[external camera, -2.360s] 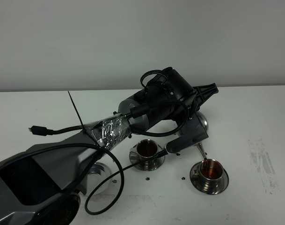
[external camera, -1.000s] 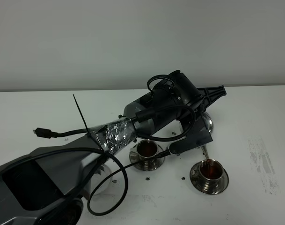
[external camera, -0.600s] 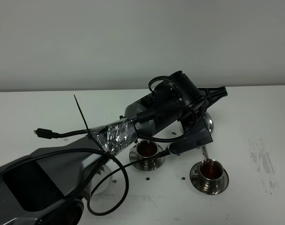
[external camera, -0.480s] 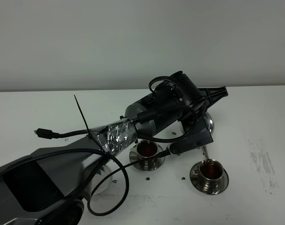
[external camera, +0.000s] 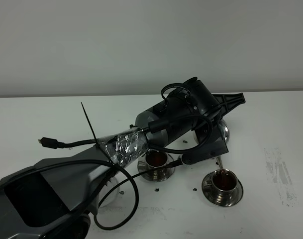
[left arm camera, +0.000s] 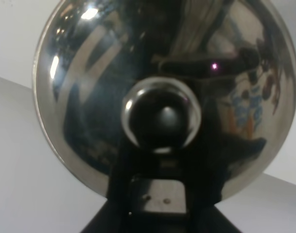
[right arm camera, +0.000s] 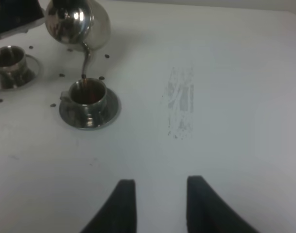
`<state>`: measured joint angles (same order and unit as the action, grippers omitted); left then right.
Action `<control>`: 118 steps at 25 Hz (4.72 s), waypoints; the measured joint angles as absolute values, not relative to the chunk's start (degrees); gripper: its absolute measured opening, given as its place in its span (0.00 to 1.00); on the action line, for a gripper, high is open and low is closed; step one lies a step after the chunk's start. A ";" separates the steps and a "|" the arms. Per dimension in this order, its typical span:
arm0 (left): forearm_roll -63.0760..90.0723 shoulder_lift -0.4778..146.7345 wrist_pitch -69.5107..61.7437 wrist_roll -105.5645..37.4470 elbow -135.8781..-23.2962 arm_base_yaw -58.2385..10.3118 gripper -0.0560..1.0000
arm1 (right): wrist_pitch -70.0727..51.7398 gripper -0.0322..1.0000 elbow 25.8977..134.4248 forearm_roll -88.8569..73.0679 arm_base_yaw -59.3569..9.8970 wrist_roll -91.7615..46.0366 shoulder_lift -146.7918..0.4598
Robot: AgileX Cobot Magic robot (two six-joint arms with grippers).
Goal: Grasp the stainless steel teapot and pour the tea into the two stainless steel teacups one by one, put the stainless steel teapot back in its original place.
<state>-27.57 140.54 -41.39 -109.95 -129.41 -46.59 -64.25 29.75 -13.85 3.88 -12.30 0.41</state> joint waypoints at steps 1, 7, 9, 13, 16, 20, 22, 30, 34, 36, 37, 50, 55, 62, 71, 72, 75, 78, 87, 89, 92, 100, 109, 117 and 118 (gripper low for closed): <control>-27.57 140.54 -41.34 -109.95 -129.41 -46.59 0.25 | -64.25 0.27 29.75 -13.85 3.88 -12.30 0.41; -27.57 140.54 -41.34 -109.95 -129.41 -46.59 0.25 | -64.25 0.27 29.75 -13.85 3.88 -12.30 0.41; -27.57 140.36 -41.58 -109.95 -129.41 -46.59 0.25 | -64.25 0.27 29.75 -13.85 3.88 -12.30 0.41; -26.91 139.63 -42.09 -108.90 -129.41 -46.35 0.25 | -64.25 0.27 29.75 -13.85 3.88 -12.30 0.41; -26.38 139.46 -42.86 -108.16 -129.41 -46.28 0.25 | -64.25 0.27 29.75 -13.85 3.88 -12.30 0.41; -24.79 139.41 -43.10 -107.80 -129.41 -45.96 0.25 | -64.25 0.27 29.75 -13.85 3.88 -12.30 0.41; -24.49 139.41 -43.39 -107.34 -129.41 -45.77 0.25 | -64.25 0.27 29.75 -13.85 3.88 -12.30 0.41; -22.97 139.41 -44.68 -104.97 -129.41 -45.02 0.25 | -64.25 0.27 29.75 -13.85 3.88 -12.30 0.41; -21.48 139.41 -44.82 -104.45 -129.41 -44.14 0.25 | -64.25 0.27 29.75 -13.85 3.88 -12.30 0.41; -20.51 139.41 -44.85 -104.38 -129.41 -43.73 0.25 | -64.25 0.27 29.75 -13.85 3.88 -12.30 0.41; -20.28 139.41 -44.85 -104.38 -129.41 -43.45 0.25 | -64.25 0.27 29.75 -13.85 3.88 -12.30 0.41; -10.39 137.64 -49.09 -98.46 -129.41 -41.43 0.25 | -64.25 0.27 29.75 -13.85 3.88 -11.85 0.41; -5.05 132.59 -54.06 -89.16 -129.41 -41.15 0.25 | -64.15 0.27 29.75 -13.85 3.88 -11.55 0.41; 0.00 123.13 -55.72 -82.03 -115.44 -41.15 0.25 | -64.09 0.27 29.75 -14.22 3.88 -11.33 0.41; 9.25 116.72 -55.42 -74.66 -99.78 -43.38 0.25 | -64.09 0.27 29.75 -15.05 3.88 -11.33 0.41; 9.60 116.72 -55.57 -72.71 -99.72 -43.66 0.25 | -64.09 0.27 29.75 -15.05 3.88 -11.33 0.41; 9.23 117.19 -55.58 -67.20 -99.72 -44.27 0.25 | -64.09 0.27 29.75 -15.05 3.88 -11.33 0.41; 7.79 118.58 -55.58 -65.38 -99.72 -44.72 0.25 | -64.09 0.27 29.75 -15.05 3.88 -11.33 0.41; 7.20 121.75 -55.20 -64.85 -99.23 -47.46 0.25 | -64.09 0.27 29.75 -15.05 3.88 -11.33 0.41; 6.62 121.80 -53.73 -64.86 -97.49 -47.79 0.25 | -64.09 0.27 29.75 -15.05 3.88 -11.33 0.41; 5.36 121.85 -50.72 -64.91 -93.90 -47.92 0.25 | -64.09 0.27 29.75 -15.05 3.88 -11.33 0.41; 5.01 121.59 -48.22 -65.12 -91.04 -47.92 0.25 | -64.09 0.27 29.75 -15.06 3.88 -11.33 0.41; 1.59 113.57 -48.83 -65.07 -87.71 -47.38 0.25 | -64.09 0.27 29.75 -15.06 3.88 -11.33 0.41; -0.94 105.11 -48.06 -59.23 -80.98 -39.42 0.25 | -64.04 0.27 29.75 -15.06 3.88 -11.33 0.41; -1.12 104.37 -48.13 -58.06 -80.65 -37.86 0.25 | -64.04 0.27 29.75 -15.06 3.88 -11.33 0.41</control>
<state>-1.12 104.37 -48.13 -58.06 -80.65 -37.86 -64.04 29.75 -15.06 3.88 -11.33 0.41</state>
